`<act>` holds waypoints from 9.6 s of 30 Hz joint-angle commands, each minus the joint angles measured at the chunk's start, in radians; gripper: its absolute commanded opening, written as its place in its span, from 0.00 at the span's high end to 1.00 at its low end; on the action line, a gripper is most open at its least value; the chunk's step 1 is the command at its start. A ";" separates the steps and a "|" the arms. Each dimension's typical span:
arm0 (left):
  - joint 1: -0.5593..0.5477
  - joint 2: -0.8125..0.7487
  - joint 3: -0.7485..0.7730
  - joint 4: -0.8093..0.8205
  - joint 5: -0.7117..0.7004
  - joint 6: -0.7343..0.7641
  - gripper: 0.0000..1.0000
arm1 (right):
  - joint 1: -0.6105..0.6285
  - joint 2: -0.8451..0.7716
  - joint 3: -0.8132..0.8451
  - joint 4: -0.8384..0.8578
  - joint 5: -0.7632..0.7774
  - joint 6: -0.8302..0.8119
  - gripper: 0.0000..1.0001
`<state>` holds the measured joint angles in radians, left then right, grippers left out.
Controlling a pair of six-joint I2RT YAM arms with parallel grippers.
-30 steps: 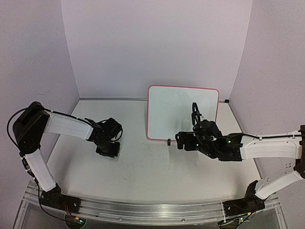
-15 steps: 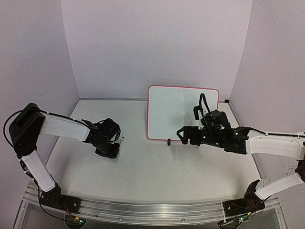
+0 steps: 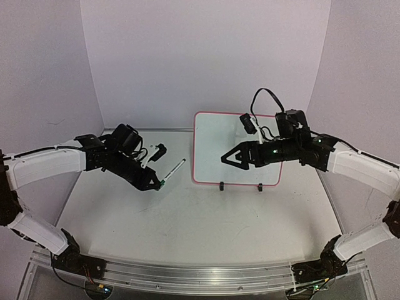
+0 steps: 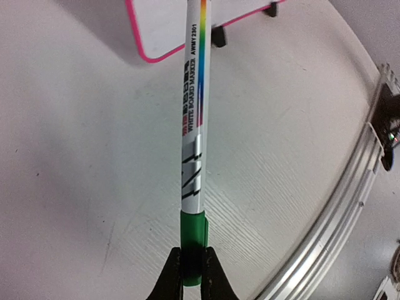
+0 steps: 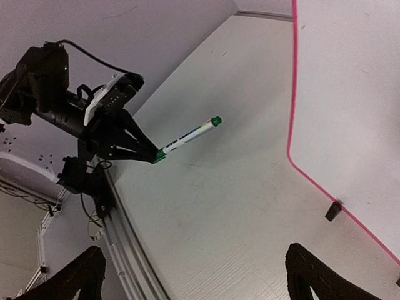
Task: Write a sentence on the whiteboard
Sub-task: Pass from the left arm to the right, then pass from the right arm to the left, then open the pen cap from the whiteboard marker, then hold the whiteboard on the whiteboard stand.
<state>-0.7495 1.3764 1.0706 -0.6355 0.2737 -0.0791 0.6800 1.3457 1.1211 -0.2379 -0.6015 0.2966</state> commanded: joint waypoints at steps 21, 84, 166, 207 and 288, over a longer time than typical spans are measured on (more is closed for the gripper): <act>-0.148 0.110 0.229 -0.039 0.439 0.315 1.00 | 0.005 0.228 0.091 0.006 -0.505 0.077 0.05; -0.148 0.166 0.182 0.007 0.345 0.264 1.00 | 0.136 0.383 0.142 -0.022 -0.466 0.036 1.00; -0.153 0.183 0.205 -0.035 0.573 0.264 1.00 | 0.158 0.220 0.130 -0.091 -0.420 0.007 0.48; -0.136 0.165 0.123 0.082 0.598 0.210 1.00 | 0.180 0.195 0.107 0.043 -0.392 0.077 1.00; 0.167 0.343 0.221 0.175 0.130 -0.074 0.12 | -0.102 -0.395 -0.375 0.187 0.246 0.124 1.00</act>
<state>-0.6340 1.7596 1.1548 -0.4200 0.2666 -0.2615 0.5747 0.9721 0.7503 -0.1120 -0.4475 0.3952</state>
